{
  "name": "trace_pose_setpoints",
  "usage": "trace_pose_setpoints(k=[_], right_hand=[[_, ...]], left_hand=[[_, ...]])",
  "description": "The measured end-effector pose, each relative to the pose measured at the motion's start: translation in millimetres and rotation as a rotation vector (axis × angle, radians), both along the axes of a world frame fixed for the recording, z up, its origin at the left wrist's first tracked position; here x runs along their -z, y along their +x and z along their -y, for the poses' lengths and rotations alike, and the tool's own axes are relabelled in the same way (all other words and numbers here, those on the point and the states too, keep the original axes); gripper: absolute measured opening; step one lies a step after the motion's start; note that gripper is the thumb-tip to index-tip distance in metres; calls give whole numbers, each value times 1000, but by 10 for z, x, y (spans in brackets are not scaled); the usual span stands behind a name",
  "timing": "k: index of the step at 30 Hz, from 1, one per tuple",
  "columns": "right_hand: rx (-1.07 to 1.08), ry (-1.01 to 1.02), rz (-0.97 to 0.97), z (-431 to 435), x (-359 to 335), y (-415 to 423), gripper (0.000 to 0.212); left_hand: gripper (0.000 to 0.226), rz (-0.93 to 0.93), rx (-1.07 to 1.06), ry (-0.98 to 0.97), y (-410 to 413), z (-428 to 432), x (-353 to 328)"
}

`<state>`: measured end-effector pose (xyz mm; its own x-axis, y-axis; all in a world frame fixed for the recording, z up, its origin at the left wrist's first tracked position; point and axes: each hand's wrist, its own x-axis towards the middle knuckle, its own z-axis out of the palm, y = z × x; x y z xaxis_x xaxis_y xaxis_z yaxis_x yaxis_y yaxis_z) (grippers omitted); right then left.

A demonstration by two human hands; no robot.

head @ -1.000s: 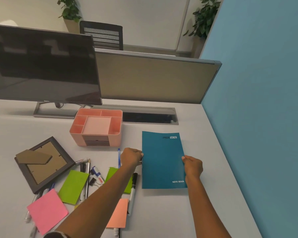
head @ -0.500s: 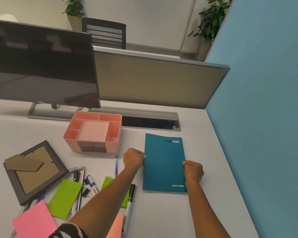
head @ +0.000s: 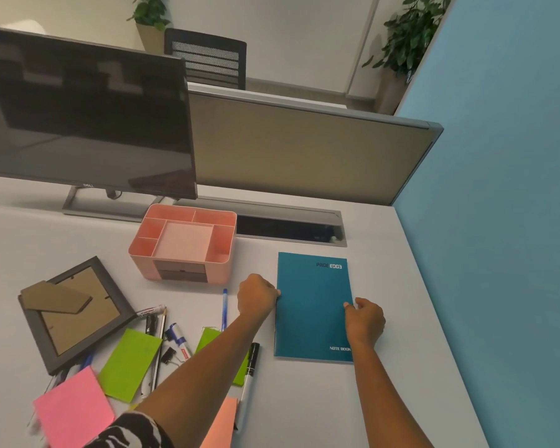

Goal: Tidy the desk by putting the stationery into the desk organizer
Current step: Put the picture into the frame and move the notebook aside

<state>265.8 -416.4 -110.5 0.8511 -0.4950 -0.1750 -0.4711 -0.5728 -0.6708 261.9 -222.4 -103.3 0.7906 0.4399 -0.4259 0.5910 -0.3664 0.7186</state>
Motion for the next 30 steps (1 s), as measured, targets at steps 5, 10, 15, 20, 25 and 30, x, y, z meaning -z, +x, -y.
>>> trace_pose_setpoints(k=[5,10,15,20,25,30], right_hand=[[-13,-91,49,-192,-4,-122,38],[-108,-151,106,-575,-15,-346,37],[-254,-128,155,-1083,-35,-611,33],[-399,-92,196,-1638,-88,-918,27],[-556,-90,175,-2226,-132,-1169,26],[-692,-77,105,-2828,-189,-1323,27]], left_hand=[[26,100,57,106,-205,-26,-81],[30,207,143,252,-581,-170,-211],[29,254,122,400,-963,-492,-294],[28,278,41,461,-1355,-1008,-279],[24,333,19,576,-1708,-1554,-310],[22,257,16,654,-1999,-2181,-280]])
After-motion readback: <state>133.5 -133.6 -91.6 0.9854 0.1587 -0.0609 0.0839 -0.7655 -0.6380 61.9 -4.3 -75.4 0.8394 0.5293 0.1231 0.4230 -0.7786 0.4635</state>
